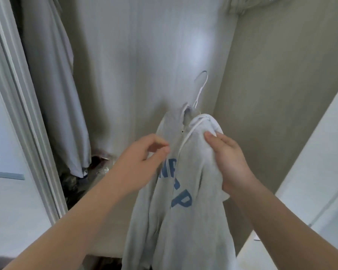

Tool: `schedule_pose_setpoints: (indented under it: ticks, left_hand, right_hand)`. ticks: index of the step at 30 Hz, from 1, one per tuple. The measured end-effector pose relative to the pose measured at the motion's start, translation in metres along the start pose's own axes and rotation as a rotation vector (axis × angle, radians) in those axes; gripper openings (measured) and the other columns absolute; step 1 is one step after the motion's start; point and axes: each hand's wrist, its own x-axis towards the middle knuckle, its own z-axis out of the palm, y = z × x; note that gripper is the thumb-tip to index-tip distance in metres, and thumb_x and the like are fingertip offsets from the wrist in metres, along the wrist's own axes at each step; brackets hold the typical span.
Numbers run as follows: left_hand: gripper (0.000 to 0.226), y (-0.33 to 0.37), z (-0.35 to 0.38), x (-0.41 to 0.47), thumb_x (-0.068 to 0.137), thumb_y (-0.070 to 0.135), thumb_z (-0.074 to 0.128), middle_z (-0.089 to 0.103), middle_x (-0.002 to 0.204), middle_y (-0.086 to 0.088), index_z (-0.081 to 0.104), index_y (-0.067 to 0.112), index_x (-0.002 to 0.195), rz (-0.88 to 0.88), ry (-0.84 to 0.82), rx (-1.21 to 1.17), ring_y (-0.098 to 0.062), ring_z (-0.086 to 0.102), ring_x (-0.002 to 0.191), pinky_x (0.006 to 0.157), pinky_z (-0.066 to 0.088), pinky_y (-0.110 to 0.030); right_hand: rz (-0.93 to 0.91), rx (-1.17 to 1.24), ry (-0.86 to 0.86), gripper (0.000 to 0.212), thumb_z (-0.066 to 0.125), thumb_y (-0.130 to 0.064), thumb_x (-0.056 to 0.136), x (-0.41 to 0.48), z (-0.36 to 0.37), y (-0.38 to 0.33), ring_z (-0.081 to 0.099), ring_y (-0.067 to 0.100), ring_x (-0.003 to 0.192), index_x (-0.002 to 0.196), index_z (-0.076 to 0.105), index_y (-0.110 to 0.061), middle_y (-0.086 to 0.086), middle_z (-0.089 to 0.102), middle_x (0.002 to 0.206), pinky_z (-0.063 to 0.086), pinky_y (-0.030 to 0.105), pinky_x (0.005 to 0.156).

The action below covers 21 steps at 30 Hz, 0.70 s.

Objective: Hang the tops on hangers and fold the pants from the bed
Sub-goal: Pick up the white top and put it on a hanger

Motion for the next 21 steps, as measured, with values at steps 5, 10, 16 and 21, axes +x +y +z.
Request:
schedule_pose_setpoints:
  ticks: [5, 10, 16, 21]
  left_hand:
    - [0.014, 0.016, -0.018, 0.024, 0.092, 0.042, 0.061, 0.068, 0.095, 0.015, 0.068, 0.03, 0.095, 0.053, -0.089, 0.041, 0.003, 0.061, 0.095, 0.08, 0.042, -0.009]
    - [0.034, 0.028, -0.043, 0.068, 0.078, 0.066, 0.066, 0.068, 0.097, 0.019, 0.064, 0.039, 0.098, 0.035, -0.063, 0.138, 0.002, 0.063, 0.094, 0.08, 0.047, -0.012]
    - [0.042, 0.061, -0.073, 0.137, 0.074, 0.068, 0.069, 0.065, 0.091, 0.018, 0.054, 0.035, 0.095, 0.094, 0.133, 0.378, -0.001, 0.062, 0.08, 0.078, 0.054, -0.033]
    - [0.024, 0.076, -0.107, 0.188, 0.09, 0.045, 0.058, 0.065, 0.097, 0.005, 0.053, 0.027, 0.105, 0.108, 0.241, 0.657, -0.021, 0.063, 0.088, 0.079, 0.055, -0.042]
  right_hand:
    - [-0.095, 0.062, -0.07, 0.011, 0.056, -0.013, 0.098, 0.06, 0.043, -0.035, 0.065, 0.03, 0.08, 0.095, 0.064, -0.006, 0.016, 0.066, 0.082, 0.055, 0.039, 0.072]
    - [-0.291, 0.115, -0.182, 0.007, 0.059, -0.01, 0.095, 0.115, 0.08, -0.084, 0.05, 0.033, 0.079, 0.102, 0.06, -0.007, 0.017, 0.053, 0.087, 0.04, 0.046, 0.074]
    - [-0.494, 0.12, -0.233, 0.003, 0.063, -0.012, 0.087, 0.168, 0.124, -0.156, 0.056, 0.025, 0.072, 0.087, 0.06, -0.011, 0.01, 0.055, 0.076, 0.046, 0.041, 0.069]
    - [-0.622, 0.103, -0.235, 0.011, 0.066, -0.012, 0.088, 0.212, 0.153, -0.229, 0.053, 0.024, 0.071, 0.092, 0.058, -0.005, 0.011, 0.048, 0.08, 0.043, 0.038, 0.065]
